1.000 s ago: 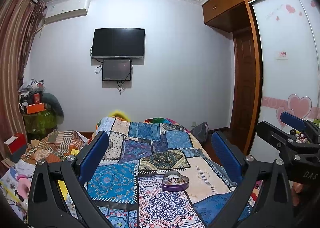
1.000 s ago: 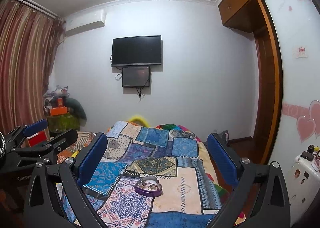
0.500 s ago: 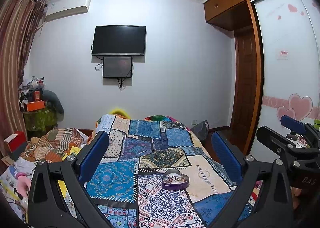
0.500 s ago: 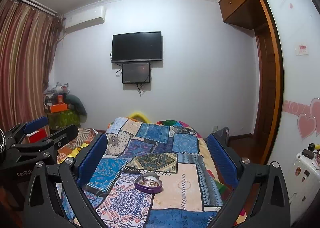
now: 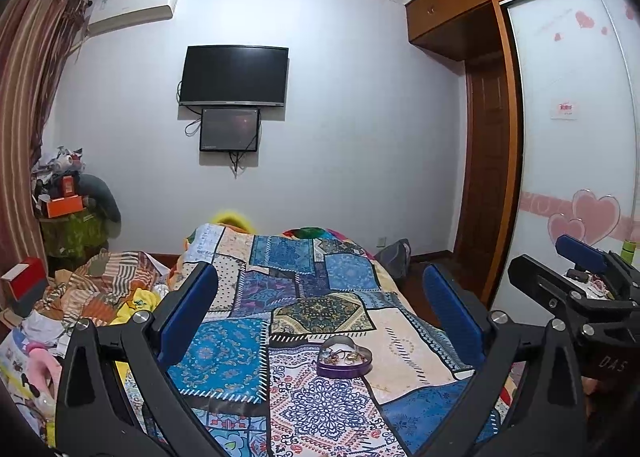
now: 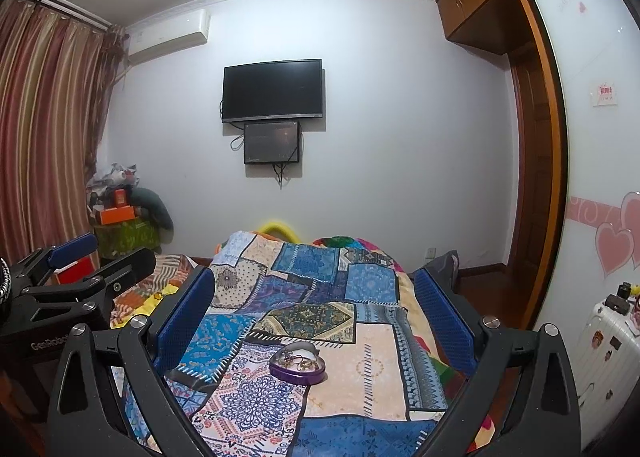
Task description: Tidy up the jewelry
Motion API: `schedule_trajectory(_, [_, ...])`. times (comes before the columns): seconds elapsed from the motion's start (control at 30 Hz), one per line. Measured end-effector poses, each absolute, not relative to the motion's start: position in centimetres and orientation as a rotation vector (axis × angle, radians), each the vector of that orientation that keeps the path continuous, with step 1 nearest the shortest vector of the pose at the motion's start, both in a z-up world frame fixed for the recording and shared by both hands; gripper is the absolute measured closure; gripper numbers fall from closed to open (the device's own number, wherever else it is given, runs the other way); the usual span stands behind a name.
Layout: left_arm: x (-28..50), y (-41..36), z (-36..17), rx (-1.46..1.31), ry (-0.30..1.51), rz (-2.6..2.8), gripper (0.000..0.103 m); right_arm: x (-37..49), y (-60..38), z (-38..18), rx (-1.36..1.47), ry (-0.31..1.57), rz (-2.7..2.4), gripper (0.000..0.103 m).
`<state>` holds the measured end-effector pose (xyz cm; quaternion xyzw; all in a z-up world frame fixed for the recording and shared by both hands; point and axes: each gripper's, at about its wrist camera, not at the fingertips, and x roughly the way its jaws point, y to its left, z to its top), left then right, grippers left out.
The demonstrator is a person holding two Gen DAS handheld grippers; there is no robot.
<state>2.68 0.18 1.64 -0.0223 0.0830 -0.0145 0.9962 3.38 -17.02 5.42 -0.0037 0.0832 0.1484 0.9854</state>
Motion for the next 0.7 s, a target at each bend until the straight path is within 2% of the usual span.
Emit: schedule_trajectory(0.7, [3.25, 0.24, 1.28, -0.053, 0.189, -0.042, 0.000, 3.46, -17.07, 5.41, -0.002, 0.176, 0.294, 0.004])
